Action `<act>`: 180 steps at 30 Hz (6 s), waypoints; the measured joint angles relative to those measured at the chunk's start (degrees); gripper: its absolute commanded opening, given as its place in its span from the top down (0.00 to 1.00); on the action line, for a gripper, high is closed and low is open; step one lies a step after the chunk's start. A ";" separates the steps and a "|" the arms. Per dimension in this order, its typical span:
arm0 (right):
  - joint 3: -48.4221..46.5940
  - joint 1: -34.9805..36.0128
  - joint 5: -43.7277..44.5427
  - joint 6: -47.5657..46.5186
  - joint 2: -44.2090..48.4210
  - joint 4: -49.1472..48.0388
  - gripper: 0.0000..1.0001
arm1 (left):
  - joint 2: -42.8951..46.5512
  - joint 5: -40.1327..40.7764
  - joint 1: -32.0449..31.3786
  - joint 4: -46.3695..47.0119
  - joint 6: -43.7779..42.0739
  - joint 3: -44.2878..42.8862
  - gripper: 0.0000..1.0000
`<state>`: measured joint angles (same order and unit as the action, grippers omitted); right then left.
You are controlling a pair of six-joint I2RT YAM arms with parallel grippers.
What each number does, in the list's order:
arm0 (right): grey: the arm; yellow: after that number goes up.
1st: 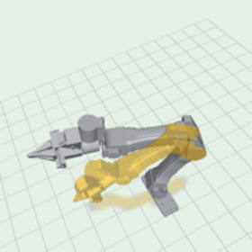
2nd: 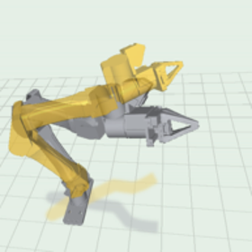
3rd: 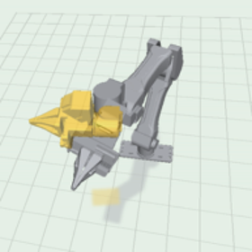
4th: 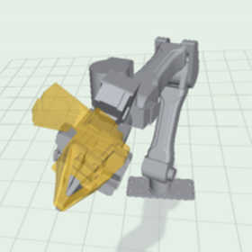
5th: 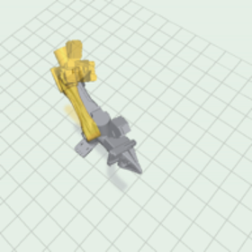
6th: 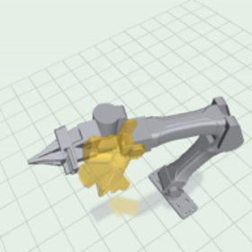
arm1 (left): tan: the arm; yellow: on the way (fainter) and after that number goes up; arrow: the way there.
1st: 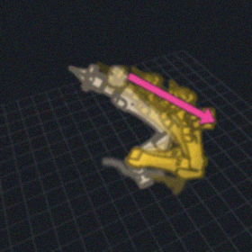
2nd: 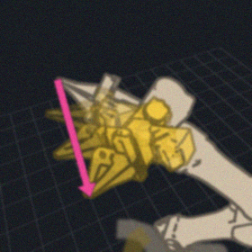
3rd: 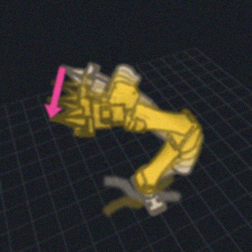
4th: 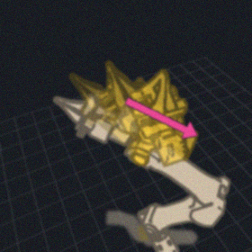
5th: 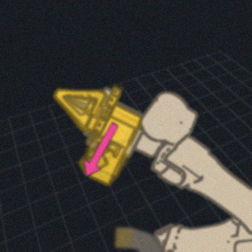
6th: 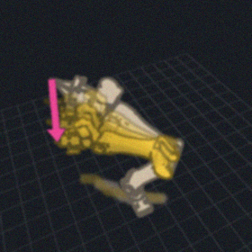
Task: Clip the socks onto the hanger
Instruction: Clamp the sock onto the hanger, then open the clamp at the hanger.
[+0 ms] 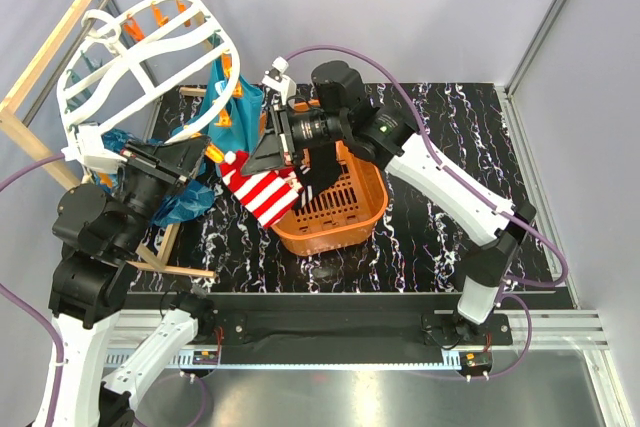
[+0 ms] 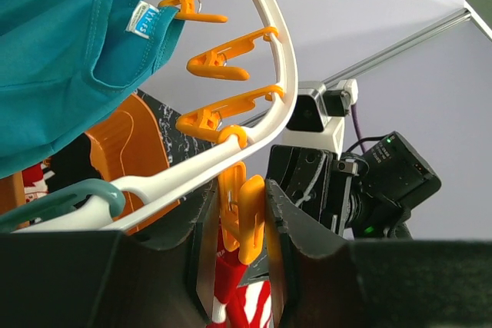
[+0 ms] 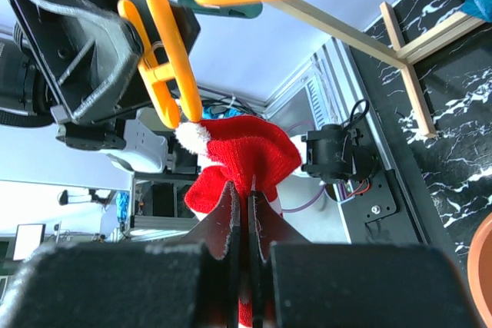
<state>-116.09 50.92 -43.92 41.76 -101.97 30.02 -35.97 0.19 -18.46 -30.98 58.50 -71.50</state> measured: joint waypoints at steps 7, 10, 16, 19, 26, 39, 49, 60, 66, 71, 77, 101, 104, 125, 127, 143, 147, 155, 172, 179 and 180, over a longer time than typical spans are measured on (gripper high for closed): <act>-1.99 0.11 1.03 -0.02 -0.87 1.16 1.00 | 0.00 0.02 0.00 -0.22 0.00 0.00 1.00; -2.08 0.17 1.05 0.00 -0.96 1.25 1.00 | 0.00 0.02 0.00 -0.22 0.00 0.00 1.00; -2.45 0.33 1.38 0.22 -1.09 1.16 1.00 | 0.02 0.02 0.00 -0.42 -0.02 0.00 1.00; -2.64 0.42 1.36 0.44 -1.09 1.14 1.00 | 0.20 0.02 0.00 -0.74 -0.02 0.00 1.00; -2.67 0.46 1.31 1.49 -1.09 0.52 1.00 | 0.37 0.02 0.00 -1.09 0.00 0.00 1.00; -4.22 0.48 0.42 4.61 -1.73 -4.63 1.00 | 0.37 0.04 0.00 -1.22 -0.02 -0.02 1.00; -4.22 0.52 -0.76 4.85 -2.60 -7.96 0.89 | 3.15 -0.09 -0.04 -1.97 0.35 0.96 0.43; -2.27 0.55 -0.50 1.66 -4.98 -8.68 0.74 | 7.19 -2.38 -0.09 -3.23 0.63 1.86 0.17; 1.38 0.59 1.31 -2.97 -5.05 -8.66 0.57 | 12.76 -6.86 -0.09 -3.10 -2.23 3.56 0.18; 5.07 0.63 3.91 -6.91 -5.03 -8.41 0.47 | 17.22 -8.74 -0.09 -3.43 -7.06 2.56 0.19; 10.97 1.07 12.57 -14.23 -2.29 -5.84 0.36 | 17.92 -7.13 -0.09 -9.01 -15.02 -6.84 0.21; 29.09 22.69 36.41 -57.77 0.61 -48.65 0.26 | 20.26 3.21 -0.09 -21.73 -25.11 -15.37 0.25; 27.02 22.69 37.73 -60.63 -3.28 -51.89 0.30 | 20.83 3.61 -0.09 -22.95 -25.22 -15.37 0.25; 15.91 22.56 49.55 -69.00 -12.55 -59.76 0.48 | 21.64 4.28 -0.90 -23.61 -25.59 -14.19 0.24; 15.91 22.56 49.70 -68.96 -12.55 -59.76 0.53 | 21.64 4.33 -1.03 -23.61 -25.57 -14.16 0.24; 15.91 22.40 47.52 -66.77 -12.55 -59.76 0.83 | 21.64 4.35 -1.79 -23.61 -25.44 -14.14 0.24; 15.91 22.40 46.58 -65.00 -12.55 -59.60 1.00 | 21.64 4.37 -1.95 -23.61 -25.05 -14.12 0.25; 14.45 21.38 41.83 -56.89 -10.64 -48.81 1.00 | 21.64 4.33 -2.64 -23.89 -23.58 -14.05 0.29; -11.17 7.02 7.78 -14.10 -7.72 -10.78 1.00 | 18.56 1.86 -2.93 -12.24 -7.76 -1.40 0.30; -10.67 7.06 0.15 1.77 -7.74 -11.65 1.00 | 17.14 -0.07 -2.93 -3.06 -2.67 3.13 0.29; -10.23 7.06 -0.76 4.04 -7.74 -12.70 1.00 | 16.74 -0.39 -2.93 -2.10 -2.25 3.32 0.29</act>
<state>-126.32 57.98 -44.69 45.80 -109.71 17.32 -19.22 -0.21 -21.39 -33.08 56.25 -68.18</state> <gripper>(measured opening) 0.251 0.708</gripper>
